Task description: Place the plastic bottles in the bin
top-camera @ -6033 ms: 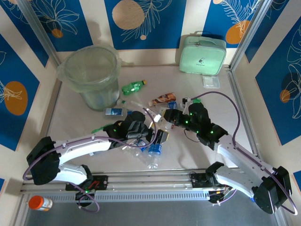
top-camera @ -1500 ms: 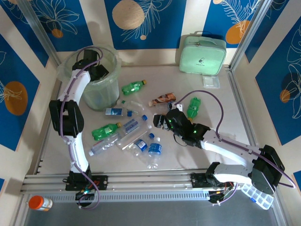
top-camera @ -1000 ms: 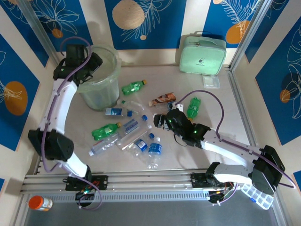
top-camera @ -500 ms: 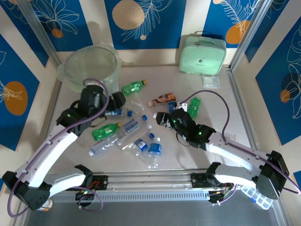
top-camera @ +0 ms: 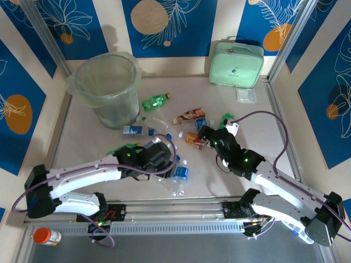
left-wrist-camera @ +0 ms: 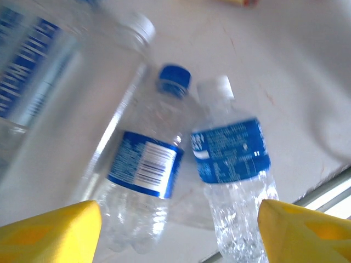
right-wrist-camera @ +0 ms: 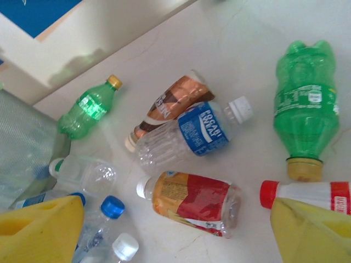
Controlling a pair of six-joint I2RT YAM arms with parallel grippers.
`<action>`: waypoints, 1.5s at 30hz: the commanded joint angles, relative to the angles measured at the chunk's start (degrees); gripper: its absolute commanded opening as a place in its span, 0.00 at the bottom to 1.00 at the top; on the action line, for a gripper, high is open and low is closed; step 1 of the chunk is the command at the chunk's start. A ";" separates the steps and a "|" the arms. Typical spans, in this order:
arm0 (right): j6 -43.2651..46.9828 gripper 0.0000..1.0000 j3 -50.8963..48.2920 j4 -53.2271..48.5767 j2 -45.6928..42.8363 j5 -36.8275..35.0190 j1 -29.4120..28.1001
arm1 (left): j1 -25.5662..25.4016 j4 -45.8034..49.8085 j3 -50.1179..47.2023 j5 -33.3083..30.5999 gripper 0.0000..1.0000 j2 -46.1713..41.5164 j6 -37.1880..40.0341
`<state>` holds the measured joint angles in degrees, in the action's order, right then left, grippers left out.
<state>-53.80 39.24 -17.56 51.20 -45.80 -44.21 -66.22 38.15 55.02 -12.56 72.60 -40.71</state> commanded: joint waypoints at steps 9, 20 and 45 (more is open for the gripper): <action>-3.33 0.88 -0.06 -1.25 0.99 -1.66 0.88 | -6.36 -1.60 3.69 -3.41 0.77 16.03 -7.42; -2.39 0.88 -0.07 -0.34 1.20 -0.09 0.96 | -6.90 -5.06 6.75 -0.10 0.77 22.91 -7.55; -1.90 0.88 0.13 0.16 2.15 0.72 1.40 | -7.57 -4.58 12.78 0.45 0.55 31.80 -3.59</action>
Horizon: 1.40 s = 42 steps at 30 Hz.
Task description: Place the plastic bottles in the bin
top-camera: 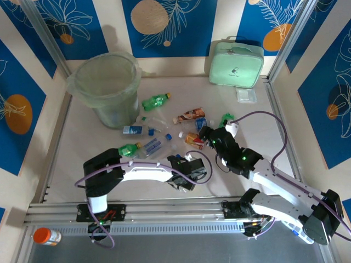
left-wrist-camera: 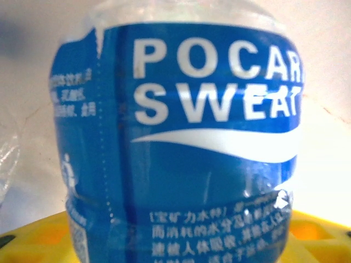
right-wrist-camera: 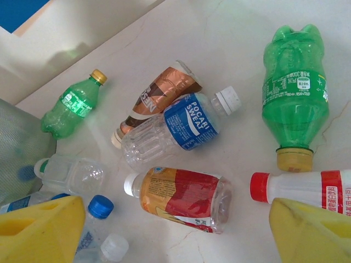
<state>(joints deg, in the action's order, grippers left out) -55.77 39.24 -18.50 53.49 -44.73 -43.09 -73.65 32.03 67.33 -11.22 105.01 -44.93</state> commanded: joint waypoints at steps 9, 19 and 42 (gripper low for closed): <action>0.52 0.87 -0.62 1.50 -2.28 -0.60 0.14 | -0.10 1.63 -1.63 -2.58 0.50 -6.16 0.63; 1.30 0.88 -2.54 3.41 -5.54 -0.18 0.33 | 1.08 -0.04 -7.80 -4.85 0.49 -17.23 0.70; 22.55 0.84 -5.49 22.83 -2.42 18.77 -5.78 | 25.20 11.23 0.10 -7.42 0.47 -45.28 8.34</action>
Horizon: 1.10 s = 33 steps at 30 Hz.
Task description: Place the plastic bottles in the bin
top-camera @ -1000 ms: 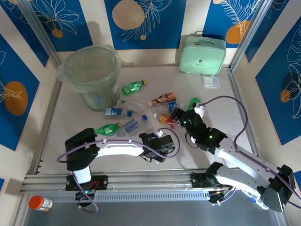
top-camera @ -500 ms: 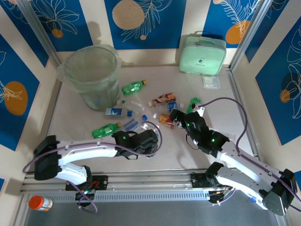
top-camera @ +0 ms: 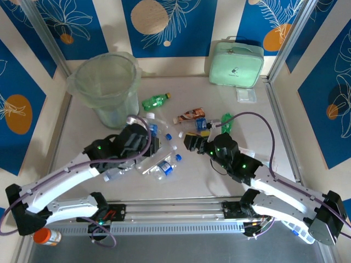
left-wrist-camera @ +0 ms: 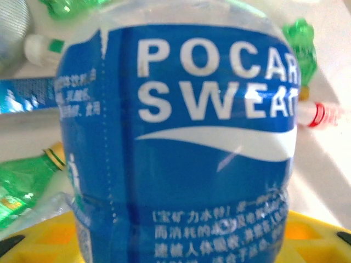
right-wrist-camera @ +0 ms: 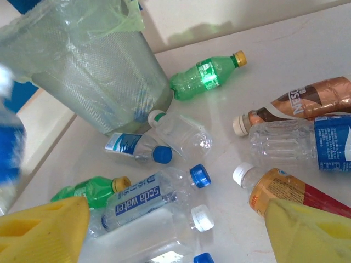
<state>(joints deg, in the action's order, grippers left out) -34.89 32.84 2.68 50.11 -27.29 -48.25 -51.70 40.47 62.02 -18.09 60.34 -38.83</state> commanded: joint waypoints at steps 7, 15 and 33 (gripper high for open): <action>2.22 0.86 2.76 0.31 3.99 -3.00 -3.19 | 15.96 5.00 21.78 2.42 0.48 7.59 3.54; 2.14 0.88 4.36 -2.00 5.35 -7.72 -4.38 | 30.63 2.74 35.82 12.61 0.47 20.70 -1.49; 4.10 0.89 8.38 -2.43 14.10 -11.88 -9.03 | 44.21 10.33 57.81 14.21 0.43 44.87 -6.71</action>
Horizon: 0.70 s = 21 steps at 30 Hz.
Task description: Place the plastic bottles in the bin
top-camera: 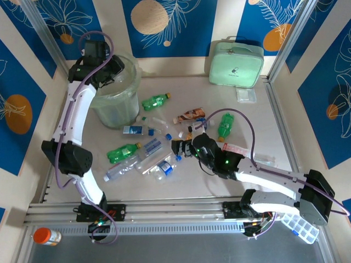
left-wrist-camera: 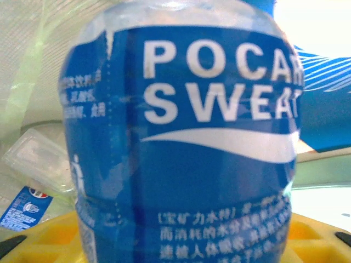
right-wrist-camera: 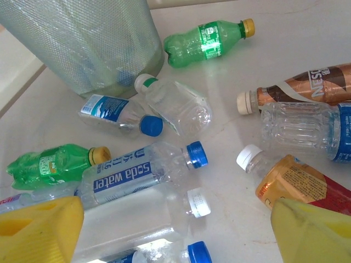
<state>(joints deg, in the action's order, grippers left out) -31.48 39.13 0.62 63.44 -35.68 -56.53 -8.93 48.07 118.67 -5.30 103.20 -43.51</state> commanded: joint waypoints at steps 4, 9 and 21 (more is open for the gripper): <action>-2.15 0.90 3.88 -3.20 2.51 -7.77 -1.30 | 2.50 2.86 -1.22 1.97 0.41 3.15 -4.69; -6.21 0.90 6.41 -7.85 4.56 -11.86 -1.39 | 2.97 1.98 -4.28 1.18 0.40 4.56 -7.17; -6.90 0.90 7.27 -8.49 6.07 -12.97 -1.95 | 4.76 -3.08 -10.88 6.49 0.45 8.07 -18.13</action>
<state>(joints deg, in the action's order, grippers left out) -36.77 44.16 -7.14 69.01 -46.22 -58.06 -4.51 46.98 109.45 -0.25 111.13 -56.77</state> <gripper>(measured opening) 0.897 0.524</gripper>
